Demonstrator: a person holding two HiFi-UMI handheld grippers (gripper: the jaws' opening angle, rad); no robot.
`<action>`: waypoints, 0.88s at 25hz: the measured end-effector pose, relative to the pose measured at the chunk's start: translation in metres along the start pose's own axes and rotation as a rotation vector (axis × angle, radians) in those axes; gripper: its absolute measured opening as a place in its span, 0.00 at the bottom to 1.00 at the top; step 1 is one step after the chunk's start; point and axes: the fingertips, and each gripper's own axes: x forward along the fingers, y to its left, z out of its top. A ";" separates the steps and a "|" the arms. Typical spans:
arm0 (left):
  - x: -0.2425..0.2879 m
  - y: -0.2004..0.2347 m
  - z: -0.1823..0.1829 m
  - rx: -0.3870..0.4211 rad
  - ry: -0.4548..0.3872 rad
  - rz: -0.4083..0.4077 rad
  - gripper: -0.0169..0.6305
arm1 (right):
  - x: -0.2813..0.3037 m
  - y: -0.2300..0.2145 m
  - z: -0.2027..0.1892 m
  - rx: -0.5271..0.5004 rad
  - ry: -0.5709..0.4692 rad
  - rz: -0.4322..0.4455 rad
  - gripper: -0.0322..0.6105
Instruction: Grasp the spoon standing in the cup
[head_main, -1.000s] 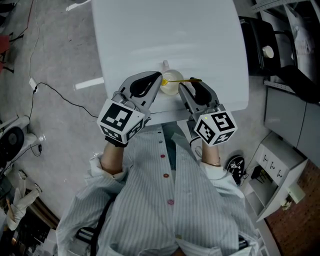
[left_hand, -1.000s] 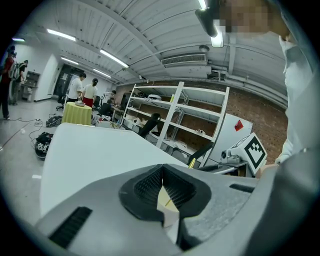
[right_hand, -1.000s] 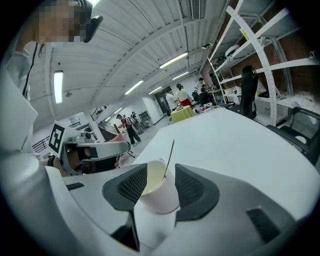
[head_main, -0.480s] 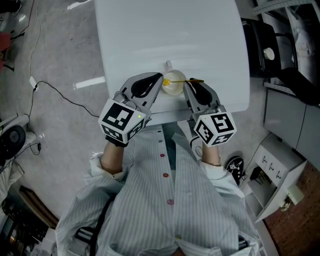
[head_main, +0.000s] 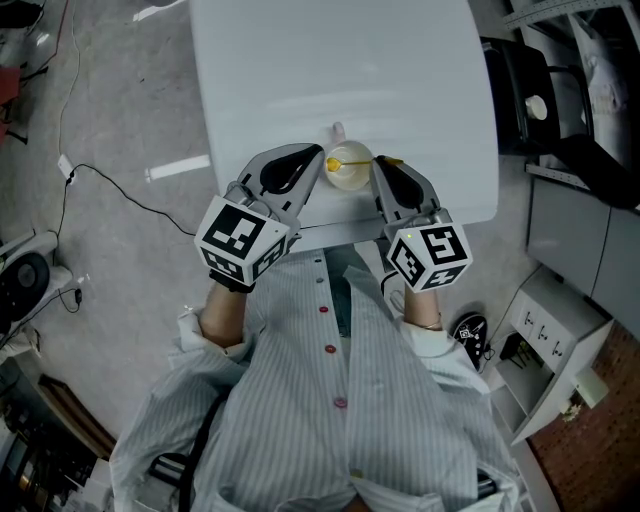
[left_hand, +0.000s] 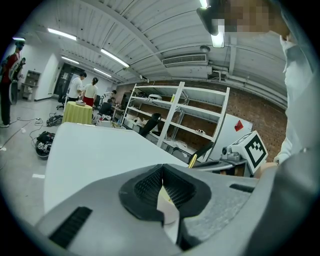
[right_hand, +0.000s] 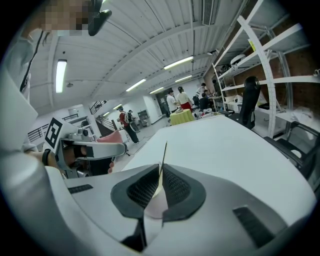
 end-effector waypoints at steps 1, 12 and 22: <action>0.000 0.000 0.000 0.000 -0.001 0.001 0.04 | 0.000 0.000 0.000 0.002 0.000 0.002 0.09; -0.005 0.002 0.010 0.007 -0.027 0.014 0.04 | 0.000 0.010 0.007 0.019 0.001 0.047 0.07; -0.011 -0.001 0.026 0.028 -0.060 0.025 0.04 | -0.009 0.015 0.023 0.005 -0.021 0.063 0.07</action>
